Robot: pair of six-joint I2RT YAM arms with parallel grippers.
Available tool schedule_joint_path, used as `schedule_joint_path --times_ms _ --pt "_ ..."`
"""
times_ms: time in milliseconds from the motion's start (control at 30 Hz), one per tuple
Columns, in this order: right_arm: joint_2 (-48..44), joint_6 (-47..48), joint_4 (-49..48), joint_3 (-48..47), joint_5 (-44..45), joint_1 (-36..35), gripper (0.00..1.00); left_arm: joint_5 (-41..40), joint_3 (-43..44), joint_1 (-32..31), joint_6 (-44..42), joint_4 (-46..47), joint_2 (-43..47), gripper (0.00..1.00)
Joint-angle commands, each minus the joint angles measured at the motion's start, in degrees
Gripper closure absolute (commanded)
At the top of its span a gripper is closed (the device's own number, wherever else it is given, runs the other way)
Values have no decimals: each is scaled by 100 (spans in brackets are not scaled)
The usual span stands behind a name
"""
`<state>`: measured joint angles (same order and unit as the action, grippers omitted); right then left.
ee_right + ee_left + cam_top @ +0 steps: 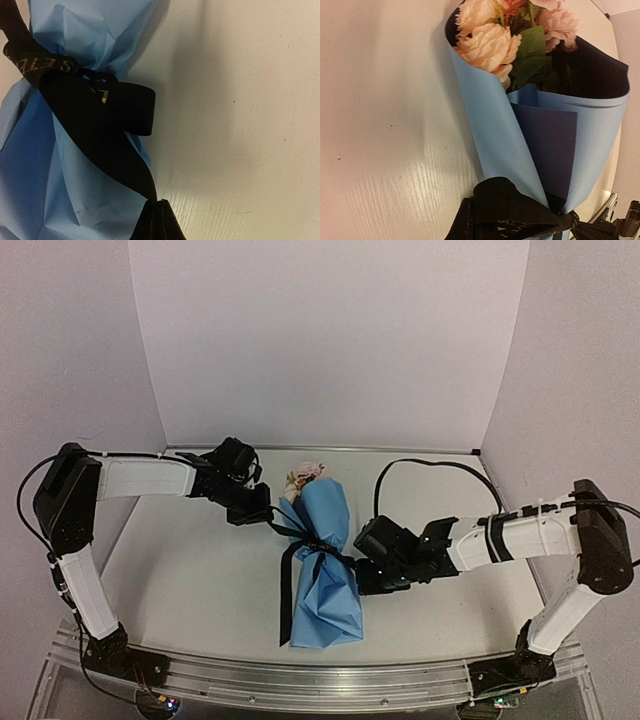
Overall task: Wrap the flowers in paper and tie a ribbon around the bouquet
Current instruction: Tie the half-tied ribbon around the folded bouquet.
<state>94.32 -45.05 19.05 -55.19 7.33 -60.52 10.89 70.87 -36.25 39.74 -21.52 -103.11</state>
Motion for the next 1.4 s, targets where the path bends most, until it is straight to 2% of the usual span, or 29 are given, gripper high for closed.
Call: schedule_joint_path --times_ms 0,300,467,800,1100,1367 --pt "-218 -179 169 111 277 -1 100 476 200 -155 -295 108 176 96" --pt "-585 -210 878 210 1010 0 100 463 435 -673 -182 98 -31 83" --pt "-590 -302 1171 244 1279 2 100 283 515 -807 -61 16 -119 64" --pt "-625 -425 1399 404 1505 9 100 -251 446 -916 333 -422 -51 45" --pt "-624 -378 1501 390 1616 84 100 -331 164 -1061 716 -286 58 41" --pt "-697 -365 1523 466 1632 172 100 -421 -310 -1132 1291 143 214 47"
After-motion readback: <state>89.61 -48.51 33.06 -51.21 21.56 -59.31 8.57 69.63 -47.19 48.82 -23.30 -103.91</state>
